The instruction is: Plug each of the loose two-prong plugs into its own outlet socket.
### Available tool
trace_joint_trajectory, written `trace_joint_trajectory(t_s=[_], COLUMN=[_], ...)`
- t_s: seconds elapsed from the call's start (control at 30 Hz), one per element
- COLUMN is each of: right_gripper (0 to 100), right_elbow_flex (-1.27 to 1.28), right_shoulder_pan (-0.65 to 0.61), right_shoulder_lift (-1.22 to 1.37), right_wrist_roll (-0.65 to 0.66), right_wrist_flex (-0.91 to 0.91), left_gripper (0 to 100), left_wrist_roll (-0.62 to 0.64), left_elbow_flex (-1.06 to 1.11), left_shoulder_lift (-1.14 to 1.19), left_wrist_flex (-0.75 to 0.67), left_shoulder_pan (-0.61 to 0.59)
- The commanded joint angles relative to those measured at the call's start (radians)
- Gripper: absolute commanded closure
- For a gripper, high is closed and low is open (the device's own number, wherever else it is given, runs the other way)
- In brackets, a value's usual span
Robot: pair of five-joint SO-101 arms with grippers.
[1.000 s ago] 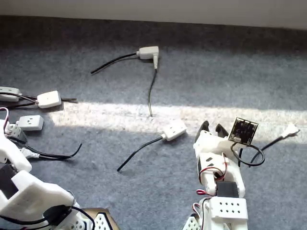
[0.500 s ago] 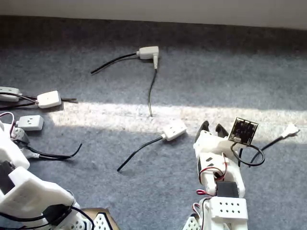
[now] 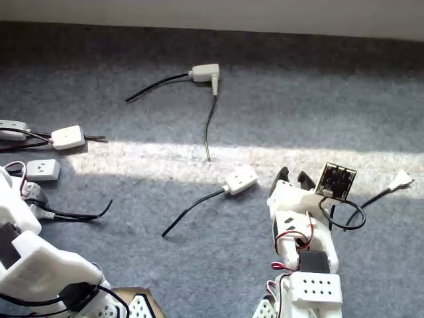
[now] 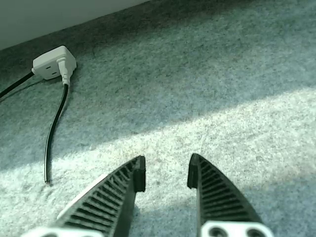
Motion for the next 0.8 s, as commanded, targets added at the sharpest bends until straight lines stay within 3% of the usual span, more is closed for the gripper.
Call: trace_joint_trajectory(t_s=[0.0, 0.1, 0.4, 0.5, 0.77], right_gripper=[84.6, 84.6, 84.6, 84.6, 84.6], right_elbow_flex=[0.030, 0.030, 0.030, 0.030, 0.030], right_shoulder_pan=[-0.010, -0.010, -0.010, -0.010, -0.010], right_shoulder_lift=[-0.005, -0.005, -0.005, -0.005, -0.005], right_wrist_roll=[-0.005, -0.005, -0.005, -0.005, -0.005], right_wrist_flex=[-0.015, -0.015, -0.015, -0.015, -0.015], left_gripper=[80, 80, 98, 99, 99], left_wrist_roll=[-0.008, -0.008, -0.008, -0.008, -0.008], left_elbow_flex=[0.001, 0.001, 0.048, 0.044, -0.188], left_shoulder_lift=[-0.004, -0.004, -0.002, -0.015, -0.077], left_wrist_flex=[-0.043, -0.043, -0.043, -0.038, 0.302], left_shoulder_pan=[0.007, 0.007, 0.042, 0.085, 0.150])
